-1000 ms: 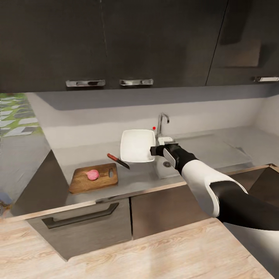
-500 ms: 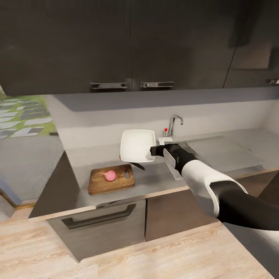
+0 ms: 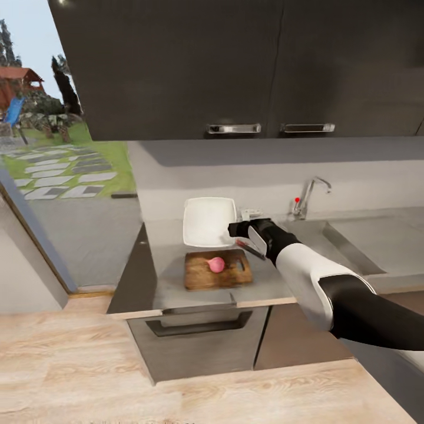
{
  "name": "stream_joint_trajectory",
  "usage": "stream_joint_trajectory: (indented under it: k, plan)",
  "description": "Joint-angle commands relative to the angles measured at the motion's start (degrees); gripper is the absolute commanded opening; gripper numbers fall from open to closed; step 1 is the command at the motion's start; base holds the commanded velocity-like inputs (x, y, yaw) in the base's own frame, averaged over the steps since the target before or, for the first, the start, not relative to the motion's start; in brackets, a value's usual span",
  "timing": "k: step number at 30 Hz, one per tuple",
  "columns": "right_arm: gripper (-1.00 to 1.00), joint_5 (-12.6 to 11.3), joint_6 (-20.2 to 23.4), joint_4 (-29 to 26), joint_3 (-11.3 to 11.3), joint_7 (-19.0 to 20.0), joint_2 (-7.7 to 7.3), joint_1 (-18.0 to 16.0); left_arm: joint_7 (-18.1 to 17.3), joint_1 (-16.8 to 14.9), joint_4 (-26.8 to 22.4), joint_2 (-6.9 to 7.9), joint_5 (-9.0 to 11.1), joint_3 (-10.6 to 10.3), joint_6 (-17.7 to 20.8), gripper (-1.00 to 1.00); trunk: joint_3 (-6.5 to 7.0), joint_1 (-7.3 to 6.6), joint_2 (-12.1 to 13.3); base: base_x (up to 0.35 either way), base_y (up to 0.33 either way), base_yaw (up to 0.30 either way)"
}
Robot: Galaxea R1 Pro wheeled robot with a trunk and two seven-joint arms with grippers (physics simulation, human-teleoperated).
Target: In the kitchen, take the Vidalia onion out of the sink, dice it on the chopping board with the paring knife, put the diced onion into the bowl on the countertop, then place both the paring knife and the chopping board into the sink.
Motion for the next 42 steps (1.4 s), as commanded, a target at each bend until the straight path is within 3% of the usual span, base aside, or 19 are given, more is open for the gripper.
stream_joint_trajectory:
  k: [1, 12, 18, 32, 42]
  plan:
    - [-1.00, -0.1, 0.3, -0.1, 0.2, 0.0, 0.00, -0.1, -0.3, -0.1, 0.2, 0.01, 0.5, -0.3, -0.1, 1.00, -0.14, 0.03, -0.1, 0.000, 0.292, 0.269]
    - [-1.00, -0.1, 0.3, 0.5, 0.1, 0.0, 0.00, 0.0, -0.3, -0.1, 0.2, 0.01, 0.5, -0.3, -0.1, 1.00, -0.37, 0.03, -0.1, 0.000, 0.282, 0.268]
    - [-1.00, -0.1, 0.3, 0.5, 0.1, 0.0, 0.00, -0.1, -0.3, -0.1, 0.2, 0.01, 0.5, -0.3, -0.1, 1.00, -0.47, 0.03, -0.1, 0.000, 0.050, 0.227]
    - [-1.00, 0.0, 0.3, 0.6, 0.1, -0.2, 0.00, 0.0, -0.3, -0.1, 0.2, 0.01, 0.4, -0.3, -0.1, 1.00, -0.51, 0.03, -0.1, 0.000, 0.027, 0.017]
    - [-1.00, 0.0, 0.6, 0.6, 0.1, -0.5, 0.00, 0.0, -0.3, -0.1, 0.1, 0.01, 0.4, -0.3, -0.1, 1.00, -1.27, 0.03, -0.1, 0.000, 0.000, 0.000]
